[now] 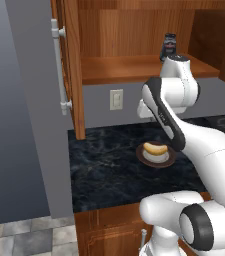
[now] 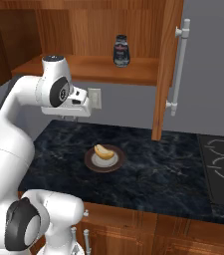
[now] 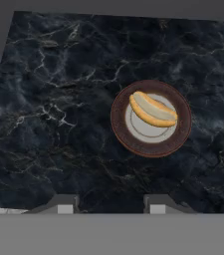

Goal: Move the hot dog bun to the plate on the dining table and place the condiment next to that plate. Then navigate to the fridge and take the sausage and place it on the plate as well.

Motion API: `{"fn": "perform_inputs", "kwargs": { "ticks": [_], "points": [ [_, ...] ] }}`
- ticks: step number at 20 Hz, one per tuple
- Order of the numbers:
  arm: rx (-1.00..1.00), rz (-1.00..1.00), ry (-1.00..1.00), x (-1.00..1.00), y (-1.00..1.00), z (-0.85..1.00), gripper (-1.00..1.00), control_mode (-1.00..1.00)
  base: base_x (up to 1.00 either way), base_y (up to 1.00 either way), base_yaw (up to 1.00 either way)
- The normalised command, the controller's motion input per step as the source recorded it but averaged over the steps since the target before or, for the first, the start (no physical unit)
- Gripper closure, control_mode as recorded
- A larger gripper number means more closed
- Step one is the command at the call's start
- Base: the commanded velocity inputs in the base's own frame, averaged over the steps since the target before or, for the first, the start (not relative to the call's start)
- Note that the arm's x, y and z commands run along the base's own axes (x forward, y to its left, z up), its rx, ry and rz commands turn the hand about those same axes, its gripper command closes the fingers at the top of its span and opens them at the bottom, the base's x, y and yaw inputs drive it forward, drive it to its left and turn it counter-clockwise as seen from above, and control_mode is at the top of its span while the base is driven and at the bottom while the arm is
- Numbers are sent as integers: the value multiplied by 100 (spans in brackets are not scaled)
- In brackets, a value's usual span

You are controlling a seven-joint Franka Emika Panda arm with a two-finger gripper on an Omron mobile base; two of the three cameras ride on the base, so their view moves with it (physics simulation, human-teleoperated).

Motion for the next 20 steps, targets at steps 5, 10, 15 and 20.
{"fn": "perform_inputs", "kwargs": {
  "ticks": [5, 10, 15, 20],
  "points": [
    [0, 1, -3, -2, -13, -3, -100, -100, 0, 0, 0],
    [0, 15, -8, 0, -56, -29, -100, -100, 0, 0, 0],
    [0, 25, -6, 2, -55, -49, -100, -100, 0, 0, 0],
    [0, 24, -4, 10, -39, -57, -100, -100, 0, 0, 0]
  ]
}}
